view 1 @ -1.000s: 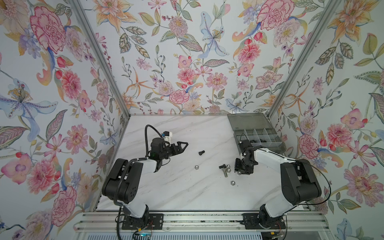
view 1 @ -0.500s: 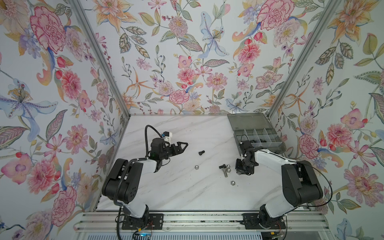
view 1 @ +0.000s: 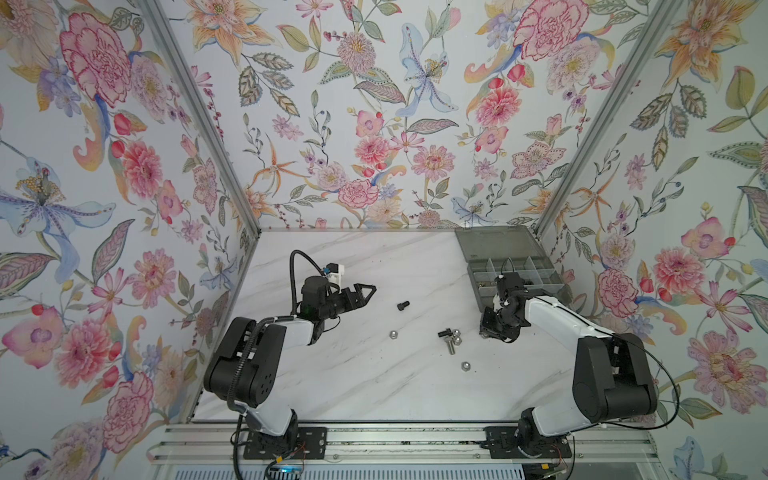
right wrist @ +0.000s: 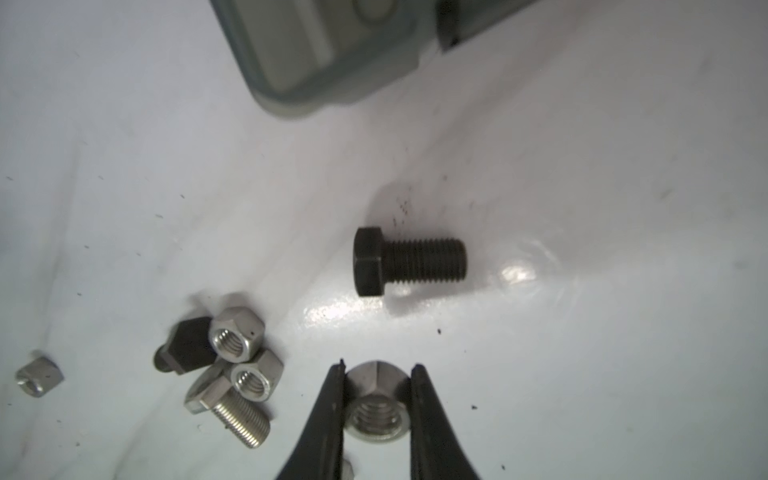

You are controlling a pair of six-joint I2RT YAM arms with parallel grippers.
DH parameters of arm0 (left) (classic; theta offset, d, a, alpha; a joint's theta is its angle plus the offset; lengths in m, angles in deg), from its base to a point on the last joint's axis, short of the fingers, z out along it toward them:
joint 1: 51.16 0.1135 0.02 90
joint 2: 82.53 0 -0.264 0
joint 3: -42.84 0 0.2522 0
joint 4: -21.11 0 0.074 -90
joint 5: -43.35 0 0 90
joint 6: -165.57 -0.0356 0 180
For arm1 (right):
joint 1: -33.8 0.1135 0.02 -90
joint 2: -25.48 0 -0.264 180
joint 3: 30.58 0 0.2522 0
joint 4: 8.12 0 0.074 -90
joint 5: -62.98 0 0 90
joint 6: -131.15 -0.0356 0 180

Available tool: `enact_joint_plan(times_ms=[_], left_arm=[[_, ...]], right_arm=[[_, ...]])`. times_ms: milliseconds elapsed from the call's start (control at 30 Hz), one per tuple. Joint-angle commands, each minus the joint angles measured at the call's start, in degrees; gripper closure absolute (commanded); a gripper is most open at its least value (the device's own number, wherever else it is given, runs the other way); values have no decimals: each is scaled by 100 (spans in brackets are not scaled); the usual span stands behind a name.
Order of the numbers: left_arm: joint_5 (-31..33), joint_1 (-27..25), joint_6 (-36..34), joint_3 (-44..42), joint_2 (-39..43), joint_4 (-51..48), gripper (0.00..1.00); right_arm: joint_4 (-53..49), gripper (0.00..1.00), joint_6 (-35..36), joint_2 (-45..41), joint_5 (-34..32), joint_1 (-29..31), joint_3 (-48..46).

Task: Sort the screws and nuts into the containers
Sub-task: 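Lift the silver hex nut and carry it over the organizer box, then lower the silver hex nut into a compartment and open the right gripper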

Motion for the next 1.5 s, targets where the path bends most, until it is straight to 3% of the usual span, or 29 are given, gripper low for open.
enact_joint_plan(times_ms=[0,267,567,967,1467], left_arm=[[-8,-70,9,-80,30,213,1],[-18,-68,4,-32,-9,210,1],[27,-66,-77,11,-67,131,1],[3,-68,-158,74,-110,82,1],[-105,-69,-91,205,-418,255,1]], right_arm=[[-68,100,321,-232,205,-488,441],[-53,100,536,88,542,-2029,1659],[47,100,415,1414,919,-3128,3283],[79,100,166,3160,720,-3268,4772],[82,100,125,4198,607,-3145,5422]])
